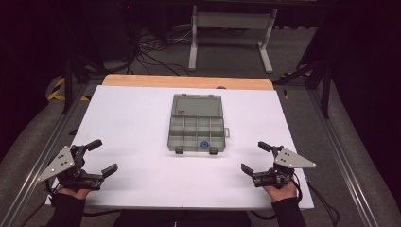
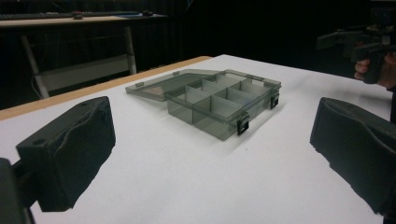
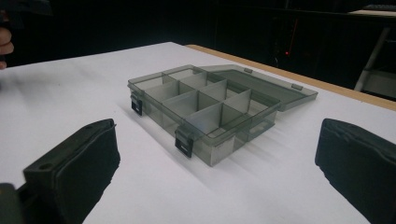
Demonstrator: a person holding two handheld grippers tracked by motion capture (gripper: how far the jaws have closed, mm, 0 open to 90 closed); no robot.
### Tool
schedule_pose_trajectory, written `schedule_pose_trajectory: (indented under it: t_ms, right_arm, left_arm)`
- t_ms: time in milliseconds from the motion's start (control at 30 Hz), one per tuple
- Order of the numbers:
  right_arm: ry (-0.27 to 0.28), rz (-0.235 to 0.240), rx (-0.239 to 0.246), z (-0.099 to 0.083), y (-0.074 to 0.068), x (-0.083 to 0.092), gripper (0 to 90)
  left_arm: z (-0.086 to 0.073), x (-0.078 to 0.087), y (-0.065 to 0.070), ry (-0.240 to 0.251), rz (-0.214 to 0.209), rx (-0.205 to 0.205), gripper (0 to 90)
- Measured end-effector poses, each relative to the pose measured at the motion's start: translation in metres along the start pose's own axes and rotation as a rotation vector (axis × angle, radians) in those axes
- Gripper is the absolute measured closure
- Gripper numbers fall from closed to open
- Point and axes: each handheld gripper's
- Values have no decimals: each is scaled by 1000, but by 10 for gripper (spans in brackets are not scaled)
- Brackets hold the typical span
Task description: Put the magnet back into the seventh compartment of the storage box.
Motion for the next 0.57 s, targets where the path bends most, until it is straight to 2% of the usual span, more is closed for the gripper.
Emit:
schedule_pose_trajectory:
  t_ms: [133,267,400,567]
  right_arm:
    - [-20,-1,11,-5,0,0,3]
    - [-43,-6,0,-9,1,-1,3]
    - [-36,-1,-15,-10,3,-3,3]
    - [-27,0,-8,-9,2,-3,3]
  left_arm:
    - [0,0,0,4,-1,11,7]
    - [0,-1,0,2,-3,9,7]
    - [-1,-1,-1,4,-1,12,7]
    - [-1,-1,-1,4,-2,16,7]
Point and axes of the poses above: each handheld gripper's, and its own axes: x roughly backward along the jaws, z roughly out of its top, y roughly to its right, and after that the axes turned 15 degrees about z, right-handed
